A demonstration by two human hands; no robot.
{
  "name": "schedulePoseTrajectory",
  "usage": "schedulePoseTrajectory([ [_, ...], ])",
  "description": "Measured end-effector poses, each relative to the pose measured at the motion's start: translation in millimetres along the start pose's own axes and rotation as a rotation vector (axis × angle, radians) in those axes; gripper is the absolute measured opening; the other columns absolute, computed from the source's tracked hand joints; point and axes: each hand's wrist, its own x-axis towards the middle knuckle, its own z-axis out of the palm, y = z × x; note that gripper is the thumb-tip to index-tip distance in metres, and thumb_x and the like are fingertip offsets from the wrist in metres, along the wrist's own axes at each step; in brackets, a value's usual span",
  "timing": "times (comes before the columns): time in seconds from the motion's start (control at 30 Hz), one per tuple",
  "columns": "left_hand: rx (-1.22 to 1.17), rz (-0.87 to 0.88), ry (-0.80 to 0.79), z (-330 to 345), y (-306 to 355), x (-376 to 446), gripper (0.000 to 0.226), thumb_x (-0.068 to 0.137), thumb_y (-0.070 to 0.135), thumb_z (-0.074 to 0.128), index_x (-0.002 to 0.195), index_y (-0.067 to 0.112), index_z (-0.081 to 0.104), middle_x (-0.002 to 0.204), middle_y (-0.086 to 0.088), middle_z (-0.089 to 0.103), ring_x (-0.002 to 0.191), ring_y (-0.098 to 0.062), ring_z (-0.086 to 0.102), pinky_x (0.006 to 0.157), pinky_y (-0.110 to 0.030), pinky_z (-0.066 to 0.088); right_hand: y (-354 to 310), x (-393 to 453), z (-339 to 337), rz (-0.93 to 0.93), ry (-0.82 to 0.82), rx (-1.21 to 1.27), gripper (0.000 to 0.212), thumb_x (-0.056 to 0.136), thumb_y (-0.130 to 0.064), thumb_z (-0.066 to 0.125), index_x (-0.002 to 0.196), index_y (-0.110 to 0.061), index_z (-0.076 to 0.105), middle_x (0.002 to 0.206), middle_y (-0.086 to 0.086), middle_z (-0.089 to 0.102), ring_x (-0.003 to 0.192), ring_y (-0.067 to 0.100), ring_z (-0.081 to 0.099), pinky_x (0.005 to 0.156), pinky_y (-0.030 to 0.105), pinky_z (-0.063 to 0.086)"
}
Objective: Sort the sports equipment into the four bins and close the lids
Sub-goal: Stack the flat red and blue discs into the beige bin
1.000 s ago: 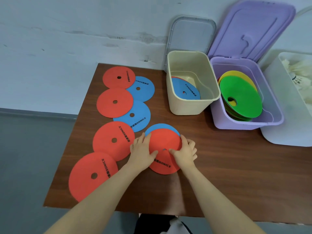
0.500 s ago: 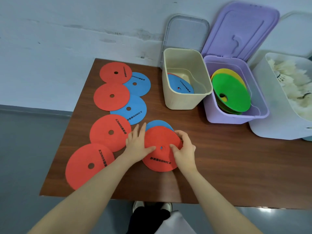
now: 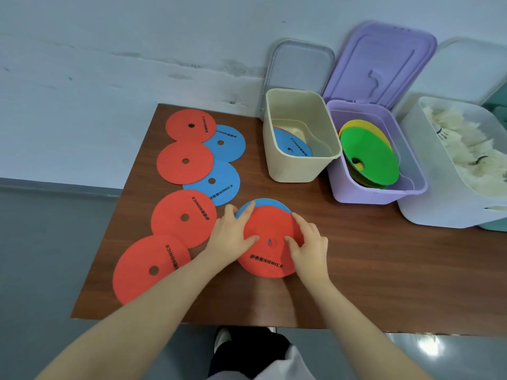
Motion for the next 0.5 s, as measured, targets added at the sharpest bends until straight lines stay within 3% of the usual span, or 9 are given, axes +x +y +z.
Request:
schedulePoseTrajectory([
  [0.2,-0.034,0.089,0.405,-37.3,21.9,24.8,0.078,0.074,0.028,0.076,0.140,0.012,0.039,0.102,-0.017,0.044,0.066,-0.024,0.048,0.061,-0.035,0.048,-35.7,54.5,-24.4,-0.166,0.165,0.046,0.050,0.078,-0.010,0.061,0.127,-0.017,0.056,0.103,0.004,0.061,0.093,0.020,0.057,0.080,0.036,0.038],
  [0.37,0.023,0.101,0.546,-87.0,42.0,73.5,0.079,0.069,0.028,0.078,0.137,0.010,0.044,0.099,-0.021,0.048,0.077,-0.034,0.054,0.066,-0.038,0.046,-65.2,116.0,-50.5,-0.268,0.222,0.230,0.051,0.075,-0.008,0.063,0.125,-0.018,0.058,0.108,0.003,0.062,0.103,0.019,0.056,0.094,0.044,0.043],
  [0.5,0.028,0.093,0.540,-113.3,66.2,115.2,0.079,0.076,0.034,0.071,0.143,0.016,0.035,0.107,-0.019,0.045,0.083,-0.034,0.052,0.075,-0.040,0.045,-72.8,165.1,-76.2,-0.309,0.284,0.249,0.053,0.073,-0.006,0.065,0.123,-0.022,0.059,0.100,0.001,0.062,0.093,0.020,0.058,0.087,0.046,0.046],
])
